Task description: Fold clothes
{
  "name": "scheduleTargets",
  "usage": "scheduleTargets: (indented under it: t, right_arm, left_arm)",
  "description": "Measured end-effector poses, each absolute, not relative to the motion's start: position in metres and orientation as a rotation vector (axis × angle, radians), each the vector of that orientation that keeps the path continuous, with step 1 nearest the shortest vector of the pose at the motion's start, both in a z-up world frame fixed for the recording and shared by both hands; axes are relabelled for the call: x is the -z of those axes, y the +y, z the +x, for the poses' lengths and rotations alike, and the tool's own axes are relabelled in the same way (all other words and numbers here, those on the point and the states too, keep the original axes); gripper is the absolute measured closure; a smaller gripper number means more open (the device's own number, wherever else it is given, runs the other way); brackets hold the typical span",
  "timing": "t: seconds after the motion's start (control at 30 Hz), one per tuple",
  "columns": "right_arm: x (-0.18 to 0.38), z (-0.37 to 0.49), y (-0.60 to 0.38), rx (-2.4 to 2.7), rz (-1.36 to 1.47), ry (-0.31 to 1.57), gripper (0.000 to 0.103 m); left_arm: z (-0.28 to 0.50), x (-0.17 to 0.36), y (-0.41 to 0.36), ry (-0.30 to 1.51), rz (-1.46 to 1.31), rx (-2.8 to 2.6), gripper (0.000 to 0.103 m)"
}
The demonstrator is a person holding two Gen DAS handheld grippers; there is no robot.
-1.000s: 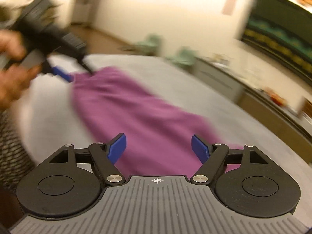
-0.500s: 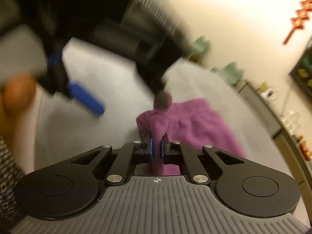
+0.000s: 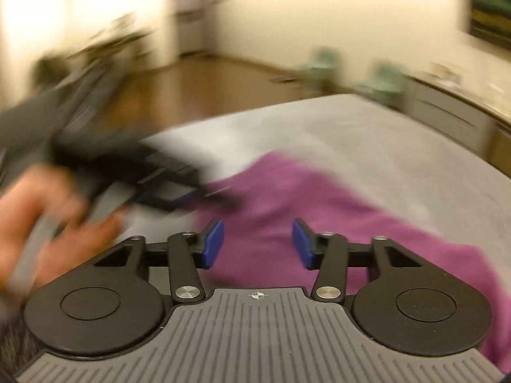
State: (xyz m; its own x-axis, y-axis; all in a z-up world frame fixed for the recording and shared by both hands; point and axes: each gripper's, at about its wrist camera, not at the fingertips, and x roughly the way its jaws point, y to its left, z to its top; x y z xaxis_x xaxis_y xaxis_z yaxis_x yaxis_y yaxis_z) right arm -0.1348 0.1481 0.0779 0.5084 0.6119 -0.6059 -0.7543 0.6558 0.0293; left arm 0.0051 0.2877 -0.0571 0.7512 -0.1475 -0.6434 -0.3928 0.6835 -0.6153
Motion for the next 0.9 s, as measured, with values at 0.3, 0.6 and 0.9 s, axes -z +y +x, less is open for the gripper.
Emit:
scheduleTargets:
  t: [0.3,0.6,0.9]
  right_arm:
    - [-0.046,-0.030,0.114,-0.579,-0.067,0.785,0.084]
    - [0.014,0.039,0.089,-0.459,0.024,0.844,0.050]
    - [0.089,0.088,0.070,-0.419,0.063,0.851,0.048]
  left_arm:
    - [-0.017,-0.001,0.180,0.541,-0.237,-0.172,0.079]
    - [-0.023,0.009,0.015,0.506,0.344,0.191,0.077]
    - [-0.045,0.005,0.041,0.578,0.201,0.379,0.038]
